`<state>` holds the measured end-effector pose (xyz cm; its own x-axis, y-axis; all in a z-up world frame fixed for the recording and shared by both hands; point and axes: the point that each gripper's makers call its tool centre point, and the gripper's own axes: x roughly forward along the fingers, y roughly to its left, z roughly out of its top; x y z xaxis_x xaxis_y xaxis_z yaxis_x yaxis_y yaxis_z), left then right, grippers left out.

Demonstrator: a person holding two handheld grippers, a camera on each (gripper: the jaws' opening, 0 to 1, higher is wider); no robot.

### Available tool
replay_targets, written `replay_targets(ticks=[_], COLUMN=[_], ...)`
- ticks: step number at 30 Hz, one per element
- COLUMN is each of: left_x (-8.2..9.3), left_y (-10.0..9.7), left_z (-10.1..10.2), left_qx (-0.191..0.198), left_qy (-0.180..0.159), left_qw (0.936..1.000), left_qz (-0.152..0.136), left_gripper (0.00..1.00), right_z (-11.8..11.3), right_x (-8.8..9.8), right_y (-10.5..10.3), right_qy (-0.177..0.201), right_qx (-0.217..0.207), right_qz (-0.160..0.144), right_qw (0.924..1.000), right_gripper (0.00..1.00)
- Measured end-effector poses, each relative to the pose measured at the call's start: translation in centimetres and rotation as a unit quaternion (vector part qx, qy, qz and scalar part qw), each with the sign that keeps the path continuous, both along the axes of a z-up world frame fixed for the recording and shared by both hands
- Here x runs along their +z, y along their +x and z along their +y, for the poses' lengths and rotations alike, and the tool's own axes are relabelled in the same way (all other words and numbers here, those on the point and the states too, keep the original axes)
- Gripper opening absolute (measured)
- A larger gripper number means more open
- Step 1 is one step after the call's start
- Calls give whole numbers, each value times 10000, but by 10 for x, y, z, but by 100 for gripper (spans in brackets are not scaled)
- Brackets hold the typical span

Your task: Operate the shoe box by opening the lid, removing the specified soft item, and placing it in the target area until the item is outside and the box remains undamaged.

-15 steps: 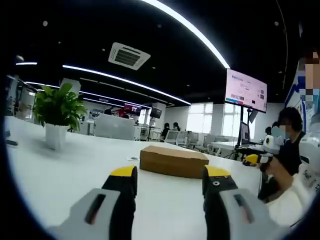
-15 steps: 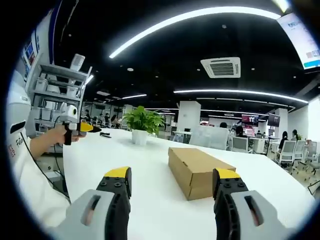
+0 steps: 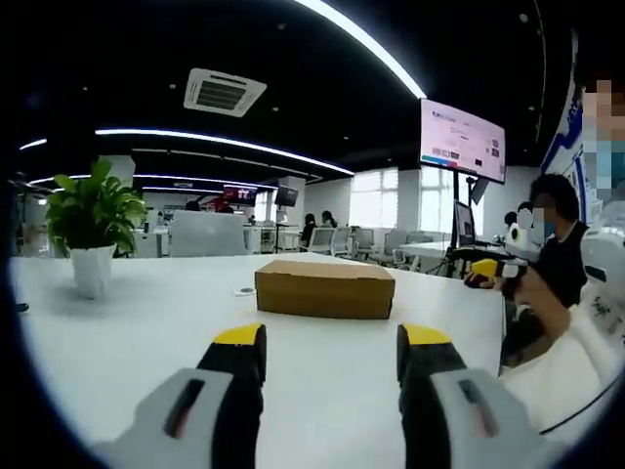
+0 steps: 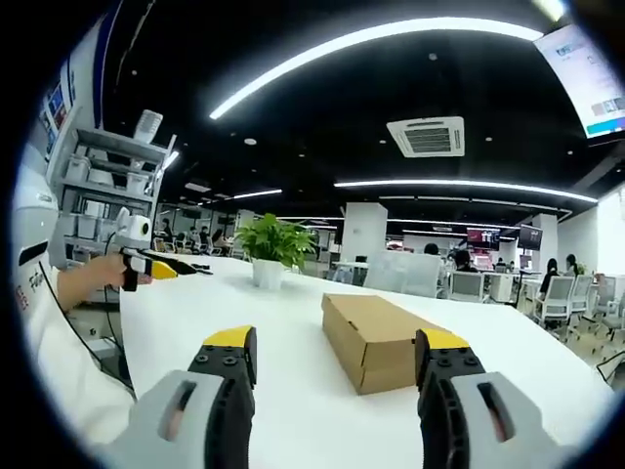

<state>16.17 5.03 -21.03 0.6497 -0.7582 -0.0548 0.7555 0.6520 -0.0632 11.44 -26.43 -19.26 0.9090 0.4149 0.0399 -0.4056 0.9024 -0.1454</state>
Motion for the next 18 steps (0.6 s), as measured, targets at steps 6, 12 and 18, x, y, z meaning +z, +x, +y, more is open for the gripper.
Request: replay_targets(ticks=[6,12,18], left_x=[9,2,18], left_y=[6,9,-5], left_z=[12,3,-30], left_qx=[253,187,-424], left_qy=[-338,93,-169], left_qw=[9991,9998,9990], left_qz=[105,-70,41], left_gripper=[55,57,64], right_z=[-3,-7,-7], right_x=[1,-3,-3], right_y=[-2,-3,0], right_qy=[195,249,-317], right_qx=[43,-44,-280], right_qz=[17,-42,-24], right_qw=[9998,9997,9991], right_gripper=[67,71,81])
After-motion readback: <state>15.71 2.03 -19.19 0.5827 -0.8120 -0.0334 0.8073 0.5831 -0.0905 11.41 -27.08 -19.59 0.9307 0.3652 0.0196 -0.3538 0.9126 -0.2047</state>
